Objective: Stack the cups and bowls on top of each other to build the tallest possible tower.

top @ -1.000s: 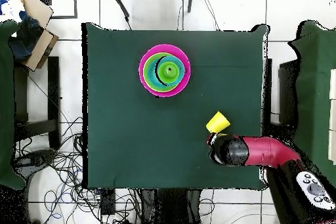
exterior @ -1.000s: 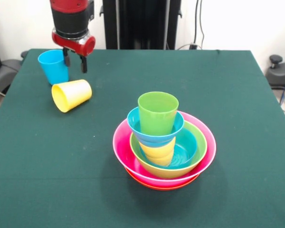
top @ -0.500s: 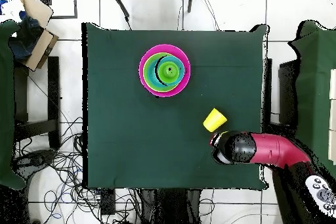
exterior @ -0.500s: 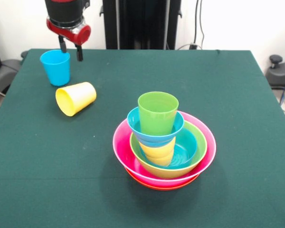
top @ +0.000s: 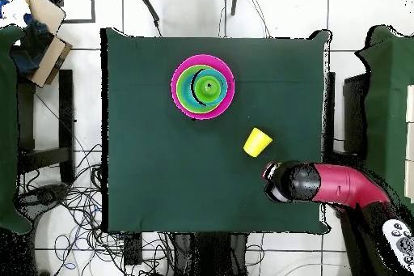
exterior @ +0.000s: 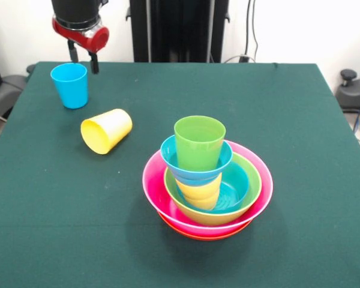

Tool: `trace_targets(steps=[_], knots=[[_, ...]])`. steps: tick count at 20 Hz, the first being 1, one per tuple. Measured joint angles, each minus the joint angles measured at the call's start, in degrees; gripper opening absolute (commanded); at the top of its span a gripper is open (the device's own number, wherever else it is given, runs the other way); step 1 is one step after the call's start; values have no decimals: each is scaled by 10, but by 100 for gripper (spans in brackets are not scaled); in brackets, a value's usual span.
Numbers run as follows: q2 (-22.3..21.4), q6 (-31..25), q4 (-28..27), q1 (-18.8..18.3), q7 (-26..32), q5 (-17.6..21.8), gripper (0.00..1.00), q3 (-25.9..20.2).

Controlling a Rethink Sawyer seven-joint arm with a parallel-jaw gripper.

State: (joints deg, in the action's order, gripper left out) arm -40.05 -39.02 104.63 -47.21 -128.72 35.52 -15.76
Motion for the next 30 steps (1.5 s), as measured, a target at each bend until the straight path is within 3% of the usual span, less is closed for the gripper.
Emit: trace_targets(steps=[7,20,30], knots=[[9,3,0,-4,0,0,100,0],[65,78,0,-3,0,15,100,1],[79,86,-1,14,0,50,100,14]])
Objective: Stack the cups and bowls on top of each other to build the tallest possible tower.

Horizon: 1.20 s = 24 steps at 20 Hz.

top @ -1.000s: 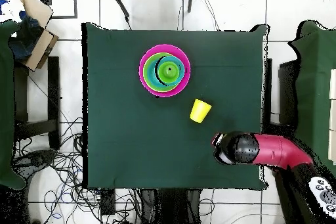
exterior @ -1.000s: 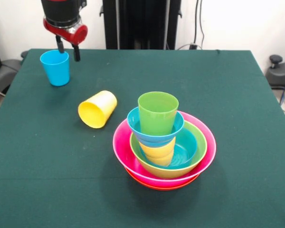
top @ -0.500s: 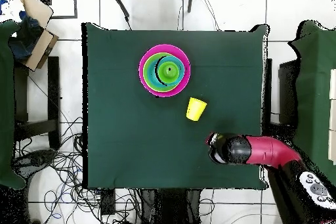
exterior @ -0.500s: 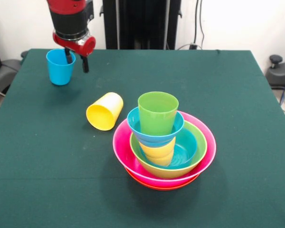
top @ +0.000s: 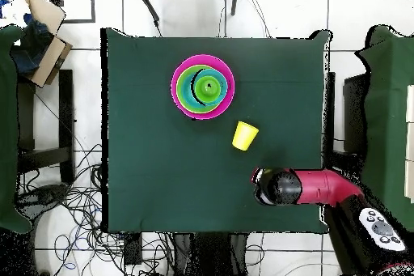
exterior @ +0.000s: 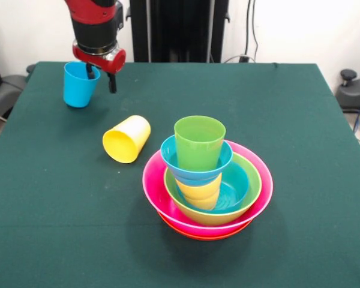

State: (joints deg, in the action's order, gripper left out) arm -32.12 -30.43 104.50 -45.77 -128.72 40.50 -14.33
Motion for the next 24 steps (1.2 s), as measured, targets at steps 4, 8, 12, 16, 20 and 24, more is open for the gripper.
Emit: trace_targets(steps=[4,8,12,16,20,24], knots=[[0,0,-1,5,0,8,100,3],[0,0,-3,6,0,9,100,4],[0,0,-6,7,0,9,100,5],[0,0,-10,6,0,14,0,6],[-10,-1,-16,6,0,17,0,12],[-13,0,-21,4,0,17,0,13]])
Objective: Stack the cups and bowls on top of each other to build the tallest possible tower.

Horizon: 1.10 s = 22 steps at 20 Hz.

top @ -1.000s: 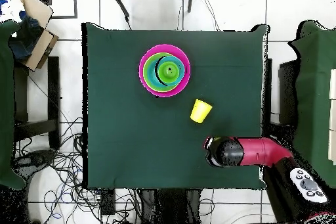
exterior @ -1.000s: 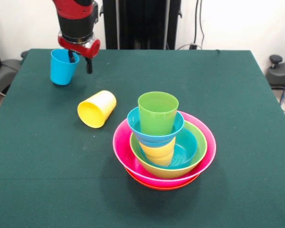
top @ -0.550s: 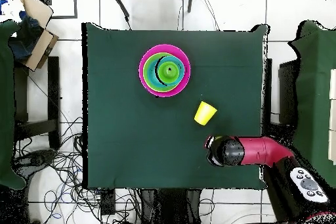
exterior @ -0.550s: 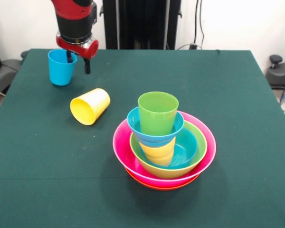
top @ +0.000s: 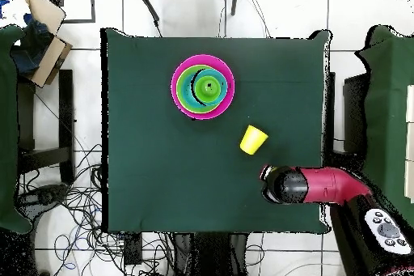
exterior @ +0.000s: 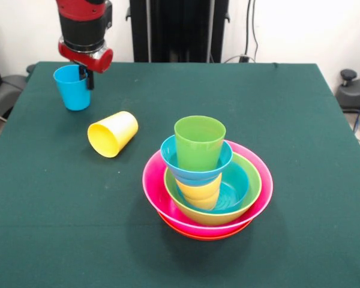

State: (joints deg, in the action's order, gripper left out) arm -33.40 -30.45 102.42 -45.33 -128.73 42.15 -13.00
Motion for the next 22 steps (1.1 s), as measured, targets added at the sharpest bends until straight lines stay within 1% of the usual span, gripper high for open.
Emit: trace_targets(steps=[4,6,10,13,18,21,22], knots=[[1,-1,-3,-5,0,-3,0,-3],[1,-11,-5,-12,0,-14,0,-12],[1,-42,-11,-22,0,-37,0,-29],[1,-66,-22,-22,0,-52,0,-38],[2,-98,-55,1,0,-85,0,-58],[2,-109,-70,15,0,-95,0,-61],[2,-122,-87,31,0,-105,0,-62]])
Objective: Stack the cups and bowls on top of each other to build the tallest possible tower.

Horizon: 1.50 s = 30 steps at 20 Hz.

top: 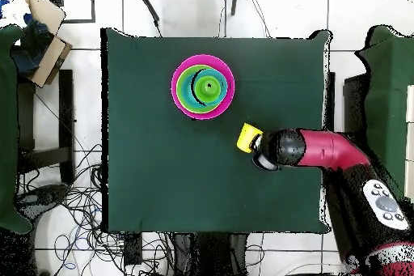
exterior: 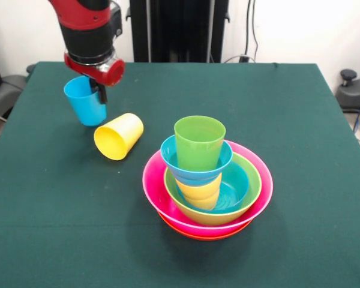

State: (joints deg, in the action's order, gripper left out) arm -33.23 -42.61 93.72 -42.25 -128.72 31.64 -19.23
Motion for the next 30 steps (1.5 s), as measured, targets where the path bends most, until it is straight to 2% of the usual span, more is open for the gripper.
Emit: trace_targets(steps=[6,14,27,30], knots=[[0,-48,-52,45,0,-30,0,0],[-10,-162,-138,109,0,-76,0,0],[-4,-249,-250,165,0,-123,0,2],[8,-275,-302,180,0,-129,0,2]])
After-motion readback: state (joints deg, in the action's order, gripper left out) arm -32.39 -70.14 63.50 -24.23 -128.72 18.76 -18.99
